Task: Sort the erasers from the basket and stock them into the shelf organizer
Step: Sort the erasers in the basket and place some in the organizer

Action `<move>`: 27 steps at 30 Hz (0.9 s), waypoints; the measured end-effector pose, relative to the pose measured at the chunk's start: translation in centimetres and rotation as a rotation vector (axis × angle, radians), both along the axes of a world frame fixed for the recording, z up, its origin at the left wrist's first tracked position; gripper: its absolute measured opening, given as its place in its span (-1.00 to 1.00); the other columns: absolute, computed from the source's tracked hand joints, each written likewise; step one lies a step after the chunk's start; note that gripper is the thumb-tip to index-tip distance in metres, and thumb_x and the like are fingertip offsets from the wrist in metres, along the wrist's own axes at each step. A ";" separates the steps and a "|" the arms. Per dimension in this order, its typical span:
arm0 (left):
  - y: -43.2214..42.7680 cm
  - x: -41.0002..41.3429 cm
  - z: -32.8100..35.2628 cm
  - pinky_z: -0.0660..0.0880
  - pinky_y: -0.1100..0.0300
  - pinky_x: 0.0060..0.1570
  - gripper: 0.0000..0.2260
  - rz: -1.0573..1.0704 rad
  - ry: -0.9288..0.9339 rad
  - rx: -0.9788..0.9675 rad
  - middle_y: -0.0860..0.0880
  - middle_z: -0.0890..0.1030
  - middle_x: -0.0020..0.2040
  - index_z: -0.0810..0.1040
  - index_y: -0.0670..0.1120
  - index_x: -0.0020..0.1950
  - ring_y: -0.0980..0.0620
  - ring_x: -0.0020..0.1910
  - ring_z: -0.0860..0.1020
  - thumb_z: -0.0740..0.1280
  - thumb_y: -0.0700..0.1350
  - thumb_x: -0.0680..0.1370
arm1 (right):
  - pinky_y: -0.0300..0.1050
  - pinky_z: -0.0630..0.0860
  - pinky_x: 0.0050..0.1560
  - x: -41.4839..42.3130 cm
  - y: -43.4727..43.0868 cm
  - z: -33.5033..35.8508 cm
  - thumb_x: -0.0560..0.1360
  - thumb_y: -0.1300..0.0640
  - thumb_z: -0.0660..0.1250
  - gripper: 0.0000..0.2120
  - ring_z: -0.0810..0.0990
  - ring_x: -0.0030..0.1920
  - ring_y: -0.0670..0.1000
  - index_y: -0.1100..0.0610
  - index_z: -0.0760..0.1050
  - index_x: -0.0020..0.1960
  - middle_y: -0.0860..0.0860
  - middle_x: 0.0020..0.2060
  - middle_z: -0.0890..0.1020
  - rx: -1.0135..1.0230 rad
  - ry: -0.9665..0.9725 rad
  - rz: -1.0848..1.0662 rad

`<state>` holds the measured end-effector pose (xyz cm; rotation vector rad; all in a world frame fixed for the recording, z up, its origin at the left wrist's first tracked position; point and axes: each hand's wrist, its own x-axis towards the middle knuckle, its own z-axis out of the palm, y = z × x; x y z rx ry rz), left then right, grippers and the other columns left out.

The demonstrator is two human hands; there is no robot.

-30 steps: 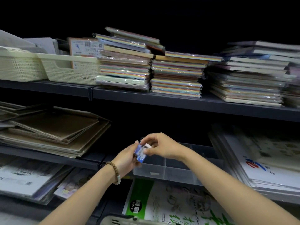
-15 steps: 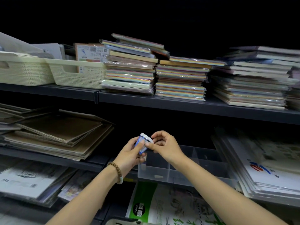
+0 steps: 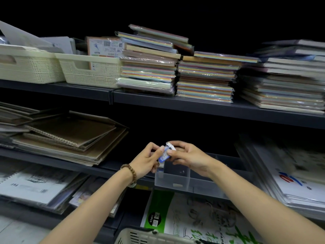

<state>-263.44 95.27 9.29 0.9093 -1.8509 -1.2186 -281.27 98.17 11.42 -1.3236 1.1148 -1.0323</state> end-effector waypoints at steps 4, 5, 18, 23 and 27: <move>-1.0 1.2 -2.8 0.52 0.25 -0.05 -0.71 0.166 -0.069 0.009 -0.03 0.50 0.18 0.39 -0.05 0.30 0.14 -0.09 0.51 0.08 0.01 0.63 | -0.24 0.58 -0.04 -1.0 -0.9 -0.7 0.47 0.20 0.39 -0.60 0.64 -0.05 -0.04 0.17 0.41 0.28 0.12 0.03 0.65 0.043 0.151 -0.005; -1.2 1.3 -3.5 0.49 0.15 0.12 -0.66 0.182 -0.080 0.056 -0.05 0.47 0.26 0.36 -0.06 0.36 0.08 0.05 0.51 0.08 0.02 0.63 | -0.24 0.58 -0.03 -1.1 -1.2 -1.0 0.48 0.20 0.39 -0.58 0.64 -0.05 -0.04 0.20 0.39 0.30 0.13 0.04 0.65 0.060 0.195 0.000; -0.7 -0.3 -6.0 0.50 0.42 -0.09 -0.82 0.085 0.085 0.319 0.14 0.54 0.01 0.40 0.04 0.15 0.27 -0.04 0.51 0.03 -0.06 0.66 | -0.38 0.46 -0.15 0.9 -3.5 -3.6 0.51 0.21 0.35 -0.56 0.51 -0.05 -0.06 0.26 0.35 0.35 0.12 0.09 0.54 -0.154 0.649 -0.030; -0.9 -0.4 -6.5 0.47 0.26 0.11 -0.75 0.127 0.085 0.282 -0.02 0.55 0.14 0.43 -0.04 0.25 0.06 0.16 0.51 0.06 -0.06 0.65 | -0.21 0.43 -0.06 2.0 -3.1 -5.1 0.47 0.07 0.41 -0.57 0.50 0.01 -0.05 0.14 0.43 0.28 0.05 0.14 0.54 -0.231 0.769 -0.066; -0.8 -0.4 -6.4 0.53 0.36 -0.08 -0.74 0.121 0.119 0.304 -0.05 0.57 0.13 0.46 -0.09 0.26 0.09 0.08 0.55 0.10 -0.08 0.64 | -0.21 0.55 0.01 1.4 -2.7 -5.1 0.47 0.03 0.40 -0.62 0.60 -0.03 -0.06 0.20 0.48 0.20 0.15 0.10 0.58 -0.082 0.547 -0.073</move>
